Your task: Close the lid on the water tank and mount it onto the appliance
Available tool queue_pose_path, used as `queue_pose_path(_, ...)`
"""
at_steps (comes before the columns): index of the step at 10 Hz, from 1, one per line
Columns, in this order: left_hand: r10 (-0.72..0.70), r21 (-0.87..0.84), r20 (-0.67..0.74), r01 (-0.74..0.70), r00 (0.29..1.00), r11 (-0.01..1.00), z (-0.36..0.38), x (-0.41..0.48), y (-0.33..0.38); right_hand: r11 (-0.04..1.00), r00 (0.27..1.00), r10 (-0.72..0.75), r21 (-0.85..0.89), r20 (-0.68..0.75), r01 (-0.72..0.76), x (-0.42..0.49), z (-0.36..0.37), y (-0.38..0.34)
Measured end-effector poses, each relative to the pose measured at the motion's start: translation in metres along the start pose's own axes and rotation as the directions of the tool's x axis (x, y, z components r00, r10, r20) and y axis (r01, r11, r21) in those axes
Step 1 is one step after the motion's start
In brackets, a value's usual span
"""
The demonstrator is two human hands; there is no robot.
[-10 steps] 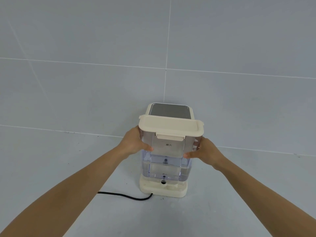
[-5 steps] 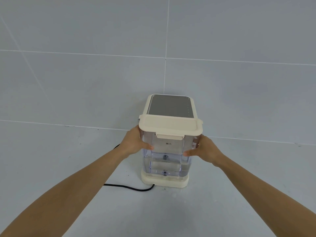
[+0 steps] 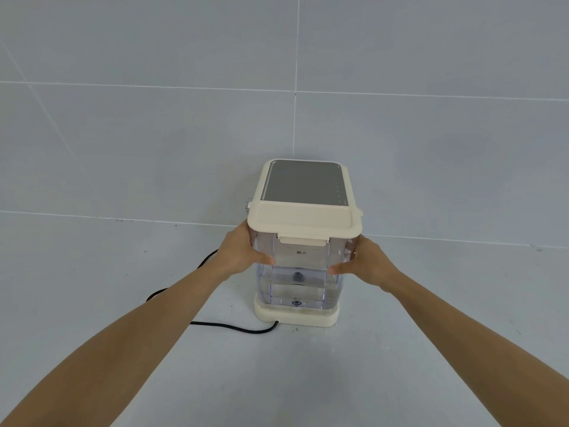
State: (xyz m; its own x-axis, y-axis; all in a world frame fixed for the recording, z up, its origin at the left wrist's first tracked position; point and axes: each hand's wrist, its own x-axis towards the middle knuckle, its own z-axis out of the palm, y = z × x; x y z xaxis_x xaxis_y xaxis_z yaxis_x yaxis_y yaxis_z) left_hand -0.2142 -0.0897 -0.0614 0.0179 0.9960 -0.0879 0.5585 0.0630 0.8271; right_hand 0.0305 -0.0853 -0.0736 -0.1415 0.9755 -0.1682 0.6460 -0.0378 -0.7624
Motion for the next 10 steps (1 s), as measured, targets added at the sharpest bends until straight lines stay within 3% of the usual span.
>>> queue_pose_path(7, -0.046, 0.016, 0.023, 0.046, 0.999, 0.999, 0.004, -0.006, -0.002, 1.000, 0.999, 0.010, 0.021, 0.046, -0.011, -0.005, 0.003, 0.000)
queue_pose_path(10, 0.046, 0.143, -0.069, -0.035, 0.997, 0.989, -0.007, -0.027, 0.007, 0.987, 0.998, -0.021, -0.160, 0.057, 0.030, -0.013, -0.008, -0.002)
